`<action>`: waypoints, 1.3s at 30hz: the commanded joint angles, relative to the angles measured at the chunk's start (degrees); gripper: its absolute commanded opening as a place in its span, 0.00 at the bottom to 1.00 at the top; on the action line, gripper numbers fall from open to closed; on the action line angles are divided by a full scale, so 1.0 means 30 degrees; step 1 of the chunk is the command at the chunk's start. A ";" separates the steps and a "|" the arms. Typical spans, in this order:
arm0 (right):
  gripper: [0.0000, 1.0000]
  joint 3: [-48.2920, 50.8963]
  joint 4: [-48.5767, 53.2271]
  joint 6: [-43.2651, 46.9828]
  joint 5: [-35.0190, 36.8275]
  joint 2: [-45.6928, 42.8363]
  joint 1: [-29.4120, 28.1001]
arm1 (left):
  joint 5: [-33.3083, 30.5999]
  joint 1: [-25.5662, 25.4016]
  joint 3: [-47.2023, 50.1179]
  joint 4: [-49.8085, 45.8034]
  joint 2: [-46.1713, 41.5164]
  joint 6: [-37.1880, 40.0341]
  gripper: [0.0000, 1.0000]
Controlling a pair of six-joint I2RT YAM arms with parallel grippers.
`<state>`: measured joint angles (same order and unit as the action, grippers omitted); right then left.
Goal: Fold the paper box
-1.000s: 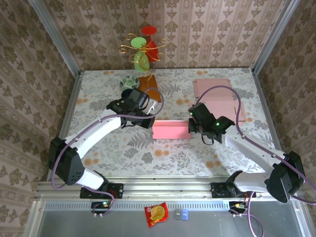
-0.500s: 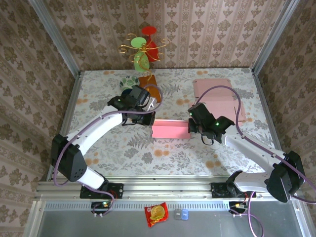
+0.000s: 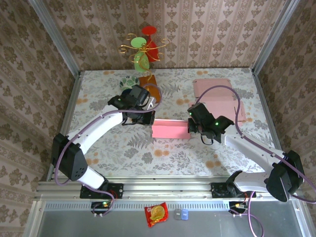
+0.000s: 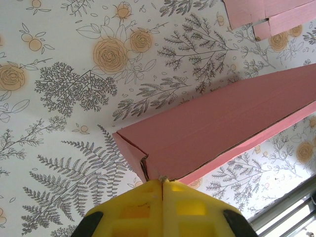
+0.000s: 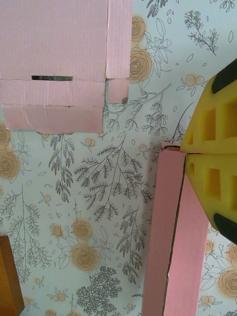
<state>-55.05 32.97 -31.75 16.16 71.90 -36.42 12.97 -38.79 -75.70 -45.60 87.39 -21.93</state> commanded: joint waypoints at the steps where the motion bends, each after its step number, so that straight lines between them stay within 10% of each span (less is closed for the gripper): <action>1: 0.00 -0.0293 0.0385 -0.0236 -0.0034 0.0322 -0.0251 | 0.0718 0.0061 0.0564 0.0792 -0.0168 -0.0239 0.00; 24: 0.00 0.1025 0.0319 -0.0514 -0.0018 -0.0774 -0.0625 | -0.0883 -0.0840 0.4331 0.3611 -0.2181 0.0188 0.00; 34: 0.57 0.0225 0.1811 -0.8935 -0.2374 -0.3968 -0.0126 | -0.1568 -0.1158 0.4133 0.3220 -0.2155 0.0543 0.00; 39: 0.66 0.2276 -0.1094 -1.6135 -0.4357 -0.5975 0.0989 | -0.1535 -0.1192 0.4001 0.3199 -0.2054 0.0588 0.00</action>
<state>-51.70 34.24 -62.61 7.86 55.68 -35.07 9.04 -41.98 -63.92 -34.00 81.23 -21.15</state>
